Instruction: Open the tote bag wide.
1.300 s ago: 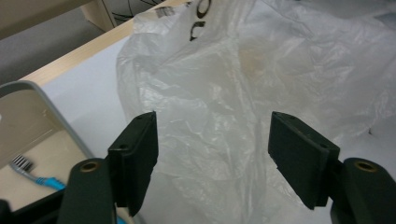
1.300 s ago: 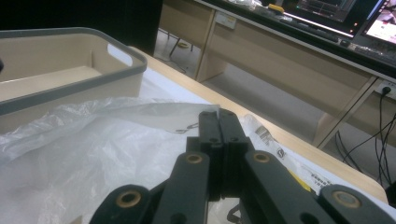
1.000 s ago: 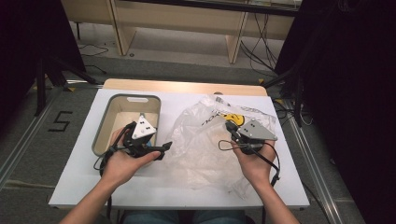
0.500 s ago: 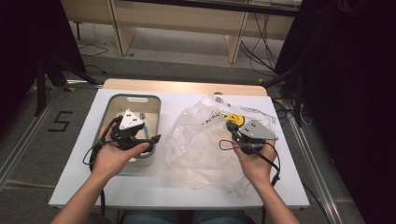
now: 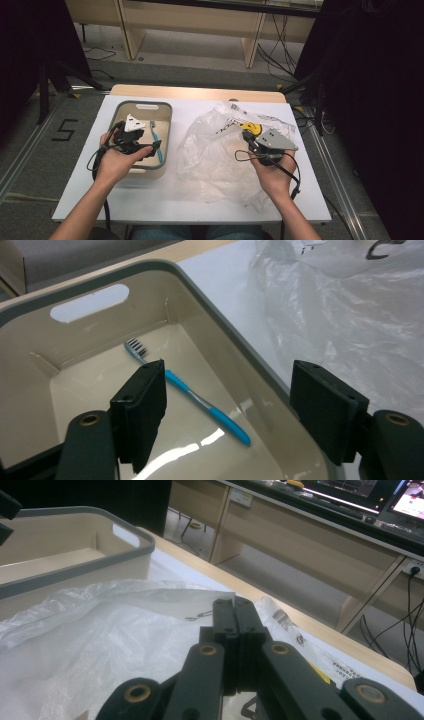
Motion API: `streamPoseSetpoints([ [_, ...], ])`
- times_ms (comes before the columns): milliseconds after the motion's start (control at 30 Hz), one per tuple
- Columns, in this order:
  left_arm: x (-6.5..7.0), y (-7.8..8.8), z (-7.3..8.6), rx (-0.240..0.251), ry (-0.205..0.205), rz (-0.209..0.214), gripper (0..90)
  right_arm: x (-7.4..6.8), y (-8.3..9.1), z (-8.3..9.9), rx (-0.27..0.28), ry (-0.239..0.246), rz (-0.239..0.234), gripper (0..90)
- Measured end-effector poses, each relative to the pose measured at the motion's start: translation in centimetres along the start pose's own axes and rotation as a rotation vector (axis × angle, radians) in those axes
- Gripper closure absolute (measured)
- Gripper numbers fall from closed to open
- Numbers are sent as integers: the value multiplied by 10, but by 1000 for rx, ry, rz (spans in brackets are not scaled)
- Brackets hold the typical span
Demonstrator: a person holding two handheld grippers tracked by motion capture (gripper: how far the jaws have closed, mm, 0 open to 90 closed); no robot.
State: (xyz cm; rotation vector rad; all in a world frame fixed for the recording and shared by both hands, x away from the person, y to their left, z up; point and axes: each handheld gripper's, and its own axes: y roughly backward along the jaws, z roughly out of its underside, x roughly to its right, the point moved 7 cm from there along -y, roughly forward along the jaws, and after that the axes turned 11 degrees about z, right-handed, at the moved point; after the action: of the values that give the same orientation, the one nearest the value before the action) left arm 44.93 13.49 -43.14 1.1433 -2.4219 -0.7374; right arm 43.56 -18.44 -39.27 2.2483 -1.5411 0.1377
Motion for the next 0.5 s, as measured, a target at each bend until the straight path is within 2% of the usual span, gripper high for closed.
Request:
streamPoseSetpoints([
  [67, -7, -5, 1, -16, 18, -16, 309, 0, 0, 0, -1, 0, 0, 900],
  [133, -9, -6, 1, -20, 21, -18, 311, -1, 0, 0, 2, 2, -1, 900],
  [200, -15, -11, 1, -33, 42, -23, 312, -2, -1, 0, 2, 1, -3, 900],
  [500, -26, -26, 0, -78, 74, -35, 320, -2, -1, 1, 0, -3, -1, 900],
])
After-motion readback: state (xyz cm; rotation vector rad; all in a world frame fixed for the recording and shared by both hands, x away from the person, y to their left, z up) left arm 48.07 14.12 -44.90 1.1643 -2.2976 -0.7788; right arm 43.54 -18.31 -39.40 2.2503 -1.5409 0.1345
